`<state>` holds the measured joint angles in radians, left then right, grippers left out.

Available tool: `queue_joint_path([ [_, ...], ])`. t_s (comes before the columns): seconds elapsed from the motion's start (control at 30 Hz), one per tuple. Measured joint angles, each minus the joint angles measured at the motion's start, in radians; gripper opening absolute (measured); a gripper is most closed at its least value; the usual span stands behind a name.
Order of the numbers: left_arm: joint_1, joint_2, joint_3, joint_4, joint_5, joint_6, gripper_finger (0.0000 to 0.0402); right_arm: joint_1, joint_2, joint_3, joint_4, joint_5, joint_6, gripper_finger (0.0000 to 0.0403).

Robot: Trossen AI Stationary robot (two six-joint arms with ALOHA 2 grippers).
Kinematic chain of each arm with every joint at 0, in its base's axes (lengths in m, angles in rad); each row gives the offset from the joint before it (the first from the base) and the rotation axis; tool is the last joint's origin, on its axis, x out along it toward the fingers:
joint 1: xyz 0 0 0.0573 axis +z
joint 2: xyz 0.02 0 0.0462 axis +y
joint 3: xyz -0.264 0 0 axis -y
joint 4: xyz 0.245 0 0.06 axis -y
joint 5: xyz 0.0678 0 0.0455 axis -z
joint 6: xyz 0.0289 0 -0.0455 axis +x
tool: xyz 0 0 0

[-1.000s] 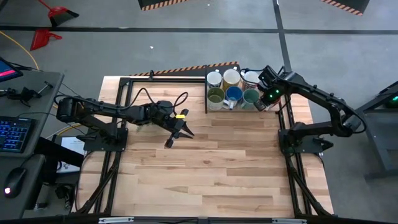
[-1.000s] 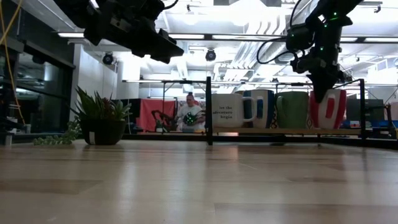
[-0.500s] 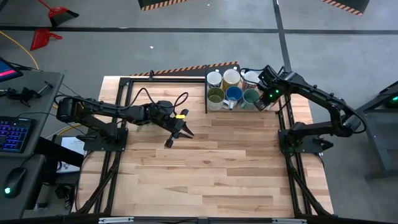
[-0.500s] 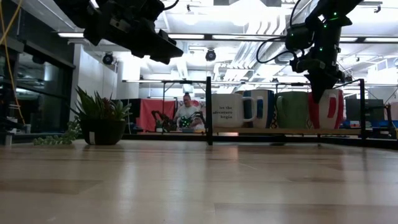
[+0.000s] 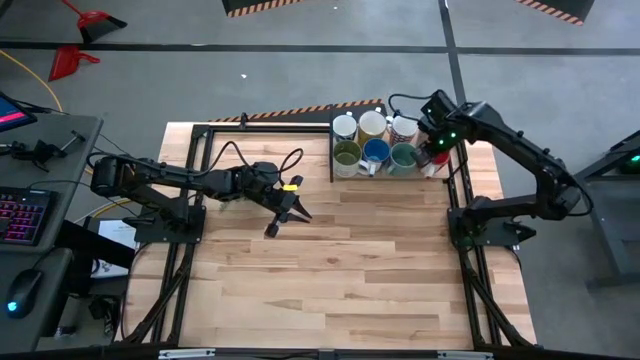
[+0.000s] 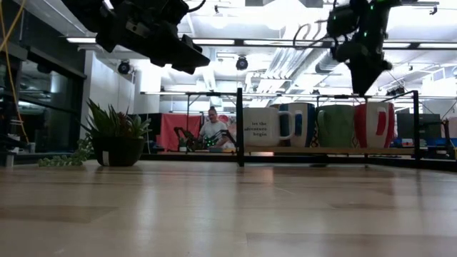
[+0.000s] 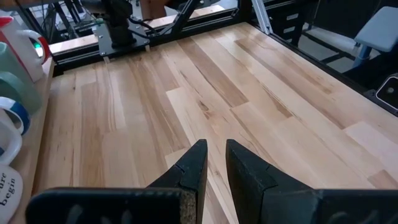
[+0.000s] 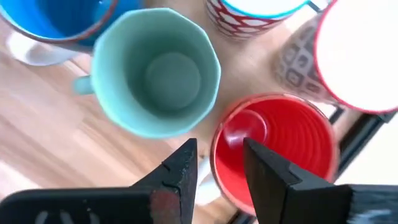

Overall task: Place coffee mugs
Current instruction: Return to Home Position

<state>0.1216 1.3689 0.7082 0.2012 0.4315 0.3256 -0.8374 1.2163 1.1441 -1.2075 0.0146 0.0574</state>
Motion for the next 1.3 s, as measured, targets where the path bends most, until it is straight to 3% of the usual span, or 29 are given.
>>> queue_joint_path([
  [0.23, 0.0, 0.0, 0.0, -0.005, -0.022, 0.0, 0.0051, 0.064, -0.022, 0.113, -0.117, -0.074, 0.126, 0.0108],
  [0.33, 0.001, 0.0, 0.0, -0.005, -0.077, 0.001, 0.0051, 0.157, -0.059, 0.094, -0.096, -0.15, 0.158, 0.0108],
  [0.5, 0.004, 0.0, 0.0, 0.007, -0.136, 0.0, 0.0051, 0.391, -0.138, -0.024, 0.037, -0.147, 0.197, 0.0108],
  [0.8, 0.004, 0.0, 0.0, 0.093, -0.095, -0.007, 0.0051, 0.725, -0.212, -0.39, 0.824, -0.123, 0.156, 0.0108],
  [1.03, 0.003, 0.0, -0.056, 0.073, -0.029, -0.017, 0.0051, 0.852, -0.203, -0.729, 1.434, -0.065, 0.175, 0.0108],
  [1.2, -0.003, 0.0, -0.145, 0.296, 0.008, -0.089, 0.0051, 0.938, -0.202, -0.862, 1.754, 0.01, 0.105, 0.0108],
  [1.3, -0.02, 0.0, -0.215, 0.424, 0.006, -0.148, 0.0051, 0.987, -0.201, -0.913, 1.857, 0.081, 0.067, 0.0108],
])
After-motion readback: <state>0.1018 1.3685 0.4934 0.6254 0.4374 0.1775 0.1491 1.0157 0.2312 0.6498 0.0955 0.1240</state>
